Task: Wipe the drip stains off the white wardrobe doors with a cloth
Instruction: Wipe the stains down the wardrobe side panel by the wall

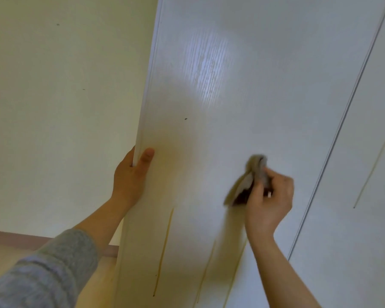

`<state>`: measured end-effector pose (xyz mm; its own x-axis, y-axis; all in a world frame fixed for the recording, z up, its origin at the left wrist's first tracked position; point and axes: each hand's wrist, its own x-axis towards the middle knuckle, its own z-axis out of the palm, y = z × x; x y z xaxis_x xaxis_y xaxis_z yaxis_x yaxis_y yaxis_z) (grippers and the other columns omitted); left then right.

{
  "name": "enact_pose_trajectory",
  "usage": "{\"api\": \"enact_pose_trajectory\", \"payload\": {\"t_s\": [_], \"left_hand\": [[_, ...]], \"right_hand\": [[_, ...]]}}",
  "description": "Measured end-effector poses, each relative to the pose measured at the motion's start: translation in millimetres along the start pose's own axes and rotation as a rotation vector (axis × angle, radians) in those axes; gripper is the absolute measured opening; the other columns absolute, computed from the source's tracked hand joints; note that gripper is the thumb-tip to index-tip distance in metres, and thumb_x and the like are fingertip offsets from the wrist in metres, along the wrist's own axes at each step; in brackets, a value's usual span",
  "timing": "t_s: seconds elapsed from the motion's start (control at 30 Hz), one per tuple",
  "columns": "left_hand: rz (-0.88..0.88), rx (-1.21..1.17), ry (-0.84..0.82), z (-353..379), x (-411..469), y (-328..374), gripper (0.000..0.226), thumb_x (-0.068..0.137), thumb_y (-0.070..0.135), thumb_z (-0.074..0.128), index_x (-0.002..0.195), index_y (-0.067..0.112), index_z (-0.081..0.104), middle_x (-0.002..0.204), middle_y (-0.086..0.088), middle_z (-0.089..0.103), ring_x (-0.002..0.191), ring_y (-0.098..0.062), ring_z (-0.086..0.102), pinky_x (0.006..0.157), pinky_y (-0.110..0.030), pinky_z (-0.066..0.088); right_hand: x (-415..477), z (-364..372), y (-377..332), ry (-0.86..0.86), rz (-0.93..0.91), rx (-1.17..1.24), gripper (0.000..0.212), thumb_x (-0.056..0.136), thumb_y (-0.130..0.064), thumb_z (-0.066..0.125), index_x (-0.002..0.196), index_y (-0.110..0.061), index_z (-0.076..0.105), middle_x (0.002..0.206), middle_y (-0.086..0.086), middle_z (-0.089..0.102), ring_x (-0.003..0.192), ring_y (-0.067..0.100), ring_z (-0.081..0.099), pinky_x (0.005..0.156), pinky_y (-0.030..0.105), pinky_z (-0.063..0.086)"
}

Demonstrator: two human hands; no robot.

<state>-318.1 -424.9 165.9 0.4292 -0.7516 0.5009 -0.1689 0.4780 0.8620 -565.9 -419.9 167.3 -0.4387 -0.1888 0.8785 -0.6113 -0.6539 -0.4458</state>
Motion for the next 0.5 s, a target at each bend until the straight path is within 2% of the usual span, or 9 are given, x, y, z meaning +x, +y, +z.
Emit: {"api": "enact_pose_trajectory", "payload": {"t_s": [0.07, 0.1, 0.2, 0.27, 0.33, 0.4, 0.5], "left_hand": [[0.002, -0.001, 0.001, 0.3, 0.4, -0.6, 0.047, 0.082, 0.064, 0.039, 0.114, 0.032, 0.054, 0.092, 0.021, 0.059, 0.082, 0.004, 0.054, 0.065, -0.014, 0.038], [-0.002, 0.001, 0.001, 0.4, 0.8, -1.0, 0.046, 0.083, 0.064, 0.04, 0.114, 0.032, 0.054, 0.092, 0.021, 0.059, 0.081, 0.004, 0.054, 0.065, -0.014, 0.038], [-0.003, 0.0, 0.0, 0.9, 1.0, -1.4, 0.042, 0.086, 0.06, 0.041, 0.114, 0.031, 0.054, 0.091, 0.021, 0.058, 0.08, 0.004, 0.054, 0.064, -0.013, 0.037], [0.009, 0.003, -0.003, 2.0, 0.8, -0.7, 0.046, 0.083, 0.062, 0.04, 0.114, 0.031, 0.054, 0.091, 0.021, 0.058, 0.08, 0.004, 0.054, 0.064, -0.012, 0.037], [0.009, 0.015, 0.002, 2.1, 1.7, -1.4, 0.037, 0.089, 0.058, 0.041, 0.112, 0.031, 0.054, 0.089, 0.019, 0.059, 0.078, 0.004, 0.054, 0.061, -0.009, 0.037], [0.008, 0.025, 0.001, 1.6, 2.8, -2.3, 0.029, 0.096, 0.052, 0.043, 0.111, 0.03, 0.055, 0.088, 0.018, 0.059, 0.077, 0.004, 0.054, 0.06, -0.009, 0.037], [0.013, 0.021, -0.006, 0.5, 2.2, -1.8, 0.036, 0.093, 0.055, 0.043, 0.113, 0.028, 0.056, 0.089, 0.018, 0.059, 0.079, 0.003, 0.055, 0.064, -0.013, 0.038]], "right_hand": [[29.7, 7.1, -8.3, 0.045, 0.009, 0.024, 0.014, 0.091, -0.006, 0.061, 0.104, -0.004, 0.067, 0.1, 0.005, 0.057, 0.088, -0.008, 0.05, 0.074, 0.005, 0.037], [36.6, 10.2, -9.2, 0.037, -0.014, 0.025, 0.017, 0.091, -0.006, 0.061, 0.106, -0.005, 0.066, 0.103, 0.003, 0.056, 0.088, -0.007, 0.049, 0.075, 0.004, 0.036], [26.9, 13.6, 3.5, 0.022, -0.088, -0.051, 0.02, 0.087, -0.011, 0.057, 0.106, -0.007, 0.062, 0.103, 0.003, 0.051, 0.091, 0.007, 0.049, 0.075, 0.009, 0.034], [4.4, 9.1, 25.3, 0.067, -0.003, -0.107, 0.024, 0.084, -0.021, 0.054, 0.103, -0.008, 0.058, 0.102, 0.008, 0.051, 0.093, 0.017, 0.05, 0.075, 0.018, 0.034], [-24.6, -0.9, 46.8, 0.099, 0.121, -0.176, 0.023, 0.083, -0.026, 0.053, 0.103, -0.014, 0.053, 0.103, 0.008, 0.048, 0.094, 0.026, 0.052, 0.074, 0.029, 0.037], [-49.9, -14.7, 60.9, 0.082, 0.241, -0.26, 0.02, 0.086, -0.015, 0.061, 0.104, -0.014, 0.053, 0.106, 0.008, 0.048, 0.094, 0.032, 0.055, 0.072, 0.031, 0.035], [-62.6, -34.2, 66.5, 0.063, 0.361, -0.287, 0.017, 0.09, -0.004, 0.062, 0.107, -0.003, 0.058, 0.106, 0.012, 0.054, 0.096, 0.031, 0.056, 0.075, 0.027, 0.032]]}}
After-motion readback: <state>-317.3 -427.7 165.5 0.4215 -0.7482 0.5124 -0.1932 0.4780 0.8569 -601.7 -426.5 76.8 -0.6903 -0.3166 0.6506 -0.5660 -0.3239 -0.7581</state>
